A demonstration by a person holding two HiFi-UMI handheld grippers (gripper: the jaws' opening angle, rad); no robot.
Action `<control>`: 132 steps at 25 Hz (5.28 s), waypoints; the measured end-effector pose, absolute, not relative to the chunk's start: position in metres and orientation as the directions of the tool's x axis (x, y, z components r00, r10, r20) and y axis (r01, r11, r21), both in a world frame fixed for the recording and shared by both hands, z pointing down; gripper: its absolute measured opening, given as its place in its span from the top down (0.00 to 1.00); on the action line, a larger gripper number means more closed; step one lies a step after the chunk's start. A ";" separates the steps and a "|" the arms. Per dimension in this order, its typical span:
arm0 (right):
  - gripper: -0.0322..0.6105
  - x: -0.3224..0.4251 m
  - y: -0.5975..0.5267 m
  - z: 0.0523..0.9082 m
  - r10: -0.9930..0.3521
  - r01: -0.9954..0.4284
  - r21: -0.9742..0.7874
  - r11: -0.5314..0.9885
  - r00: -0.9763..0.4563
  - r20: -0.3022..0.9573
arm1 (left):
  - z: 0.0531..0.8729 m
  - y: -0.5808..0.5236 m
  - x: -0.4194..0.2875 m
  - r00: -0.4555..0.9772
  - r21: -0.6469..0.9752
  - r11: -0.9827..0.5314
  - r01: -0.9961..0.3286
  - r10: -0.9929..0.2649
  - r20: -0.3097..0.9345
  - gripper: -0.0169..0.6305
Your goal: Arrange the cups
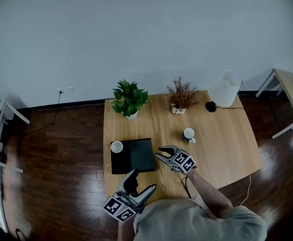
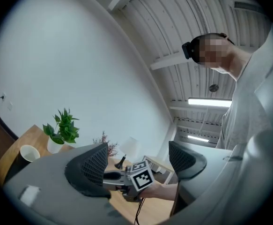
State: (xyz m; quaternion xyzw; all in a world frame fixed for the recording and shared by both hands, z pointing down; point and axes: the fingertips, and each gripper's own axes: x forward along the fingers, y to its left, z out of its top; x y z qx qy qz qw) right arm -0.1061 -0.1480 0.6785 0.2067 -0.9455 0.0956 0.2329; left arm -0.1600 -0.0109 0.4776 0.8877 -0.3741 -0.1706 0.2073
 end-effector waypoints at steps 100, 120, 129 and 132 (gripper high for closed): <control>0.82 -0.259 -0.076 0.723 0.018 0.046 0.016 0.999 -0.668 0.744 | 0.538 0.023 -0.211 0.488 0.553 -0.423 -0.718 -0.872 -0.034 0.37; 0.77 -0.265 -0.076 0.724 0.008 0.011 0.000 1.000 -0.654 0.756 | 0.523 0.014 -0.211 0.520 0.521 -0.463 -0.717 -0.853 -0.043 0.37; 0.78 -0.206 -0.092 0.648 -0.115 -0.170 -0.054 0.984 -0.834 0.540 | 0.508 -0.007 -0.193 0.586 0.488 -0.532 -0.692 -0.809 -0.050 0.37; 0.79 -0.168 -0.105 0.612 -0.213 -0.269 -0.066 0.961 -0.870 0.445 | 0.499 -0.016 -0.182 0.620 0.472 -0.570 -0.673 -0.782 -0.061 0.37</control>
